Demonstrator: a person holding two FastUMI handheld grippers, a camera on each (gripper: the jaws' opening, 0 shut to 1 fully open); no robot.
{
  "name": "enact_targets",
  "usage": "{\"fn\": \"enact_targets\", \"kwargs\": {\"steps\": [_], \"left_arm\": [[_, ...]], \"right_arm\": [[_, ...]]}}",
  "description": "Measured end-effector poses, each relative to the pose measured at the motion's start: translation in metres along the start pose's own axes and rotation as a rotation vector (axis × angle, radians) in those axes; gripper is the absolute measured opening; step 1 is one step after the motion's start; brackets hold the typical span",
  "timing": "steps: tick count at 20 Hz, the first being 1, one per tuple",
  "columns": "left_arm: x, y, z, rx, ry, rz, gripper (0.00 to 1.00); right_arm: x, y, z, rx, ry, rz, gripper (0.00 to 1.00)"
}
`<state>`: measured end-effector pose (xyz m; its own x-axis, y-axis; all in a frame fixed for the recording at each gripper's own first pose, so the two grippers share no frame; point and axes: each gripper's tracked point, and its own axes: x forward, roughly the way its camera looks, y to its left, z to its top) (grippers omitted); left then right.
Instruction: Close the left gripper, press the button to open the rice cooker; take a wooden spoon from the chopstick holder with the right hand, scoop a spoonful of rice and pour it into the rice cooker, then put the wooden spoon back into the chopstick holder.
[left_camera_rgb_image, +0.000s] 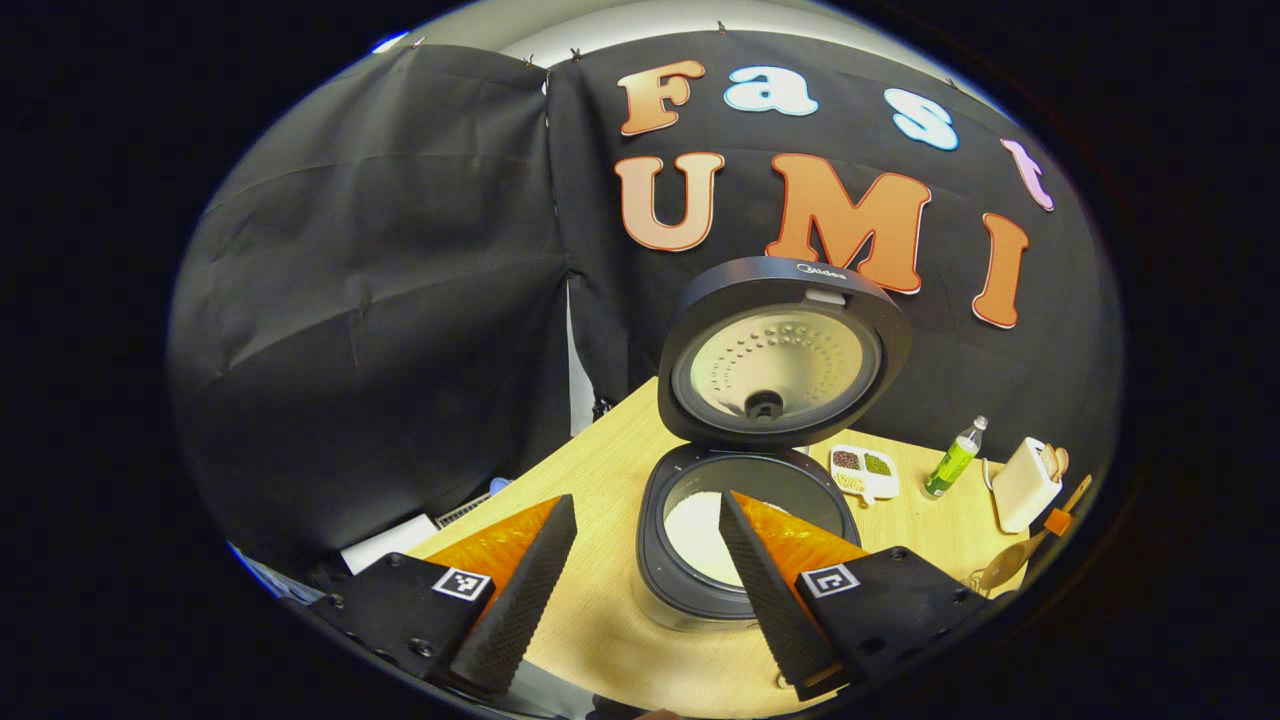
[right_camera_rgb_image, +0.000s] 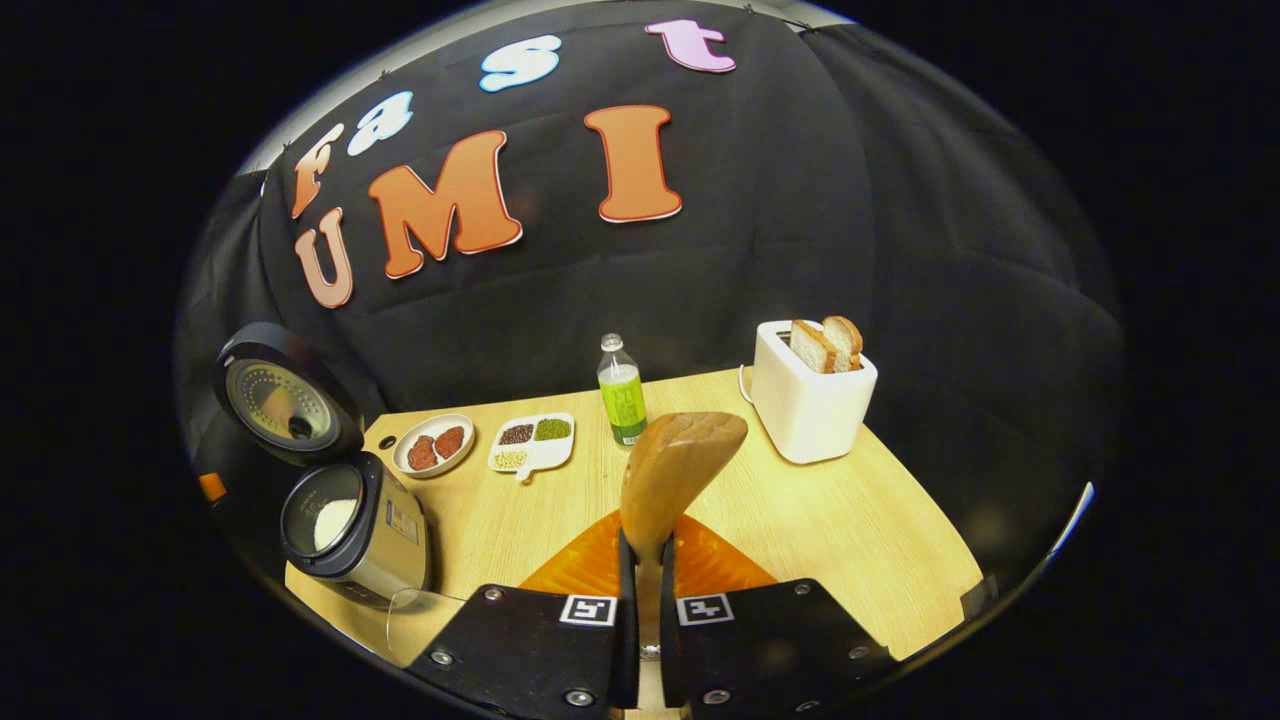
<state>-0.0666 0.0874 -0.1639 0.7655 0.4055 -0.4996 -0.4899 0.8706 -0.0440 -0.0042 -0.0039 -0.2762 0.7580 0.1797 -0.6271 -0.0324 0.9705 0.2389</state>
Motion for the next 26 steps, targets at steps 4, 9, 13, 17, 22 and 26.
{"fn": "enact_targets", "kwargs": {"steps": [4, 9, 13, 17, 22, 26], "left_arm": [[-0.006, -0.001, 0.003, 0.011, -0.005, 0.010, 0.93], [-0.013, -0.005, 0.009, 0.035, -0.020, 0.013, 1.00], [-0.016, -0.010, 0.014, 0.055, -0.031, 0.009, 0.97], [-0.017, -0.014, 0.018, 0.065, -0.039, 0.005, 0.93], [-0.014, -0.020, 0.039, 0.102, -0.081, -0.009, 0.93], [-0.008, -0.024, 0.061, 0.128, -0.109, -0.032, 0.93]], "right_arm": [[0.007, -0.003, -0.019, 0.035, 0.049, 0.006, 0.08], [0.014, -0.001, -0.037, 0.080, 0.092, 0.028, 0.11], [0.016, 0.000, -0.050, 0.094, 0.128, 0.040, 0.15], [0.015, -0.005, -0.052, 0.119, 0.134, 0.042, 0.24], [0.009, -0.016, -0.037, 0.105, 0.109, 0.043, 0.30], [-0.003, -0.033, -0.015, 0.086, 0.063, 0.019, 0.49]]}}
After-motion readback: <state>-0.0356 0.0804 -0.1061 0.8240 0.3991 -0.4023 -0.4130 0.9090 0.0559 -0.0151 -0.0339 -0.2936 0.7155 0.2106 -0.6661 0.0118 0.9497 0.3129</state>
